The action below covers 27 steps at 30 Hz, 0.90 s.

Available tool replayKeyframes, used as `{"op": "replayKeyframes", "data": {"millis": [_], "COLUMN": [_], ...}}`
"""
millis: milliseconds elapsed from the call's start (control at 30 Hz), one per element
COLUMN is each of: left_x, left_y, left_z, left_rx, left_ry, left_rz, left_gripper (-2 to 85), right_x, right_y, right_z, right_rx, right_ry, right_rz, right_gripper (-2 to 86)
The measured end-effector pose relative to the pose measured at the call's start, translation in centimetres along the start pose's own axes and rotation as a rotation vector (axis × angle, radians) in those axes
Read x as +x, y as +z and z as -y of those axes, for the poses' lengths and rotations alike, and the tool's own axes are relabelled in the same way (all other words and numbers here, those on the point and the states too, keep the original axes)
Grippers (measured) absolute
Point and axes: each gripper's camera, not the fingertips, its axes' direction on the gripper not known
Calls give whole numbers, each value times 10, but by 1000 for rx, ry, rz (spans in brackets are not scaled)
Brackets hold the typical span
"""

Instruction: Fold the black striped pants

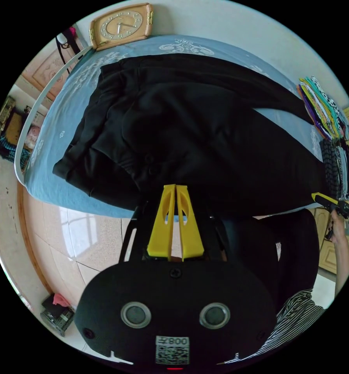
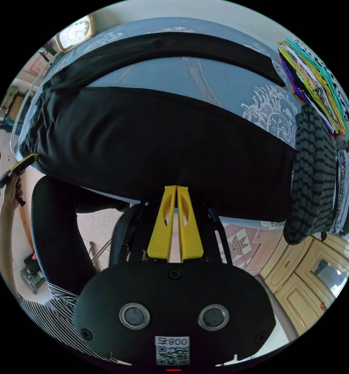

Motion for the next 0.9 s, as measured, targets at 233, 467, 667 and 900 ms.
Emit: {"op": "replayKeyframes", "data": {"millis": [233, 467, 667, 900], "left_x": [-12, -47, -101, -139], "left_y": [-17, -39, -97, -129], "left_z": [23, 38, 57, 176], "left_rx": [-3, 3, 221, 311], "left_ry": [40, 54, 32, 105], "left_rz": [25, -122, -263, -247], "left_gripper": [2, 2, 3, 14], "right_x": [20, 53, 77, 31], "right_y": [-23, -51, -119, -174], "right_z": [12, 25, 56, 209], "right_rx": [23, 10, 250, 392], "right_ry": [-65, -38, -10, -305], "right_rz": [42, 195, 349, 398], "right_gripper": [0, 1, 4, 48]}}
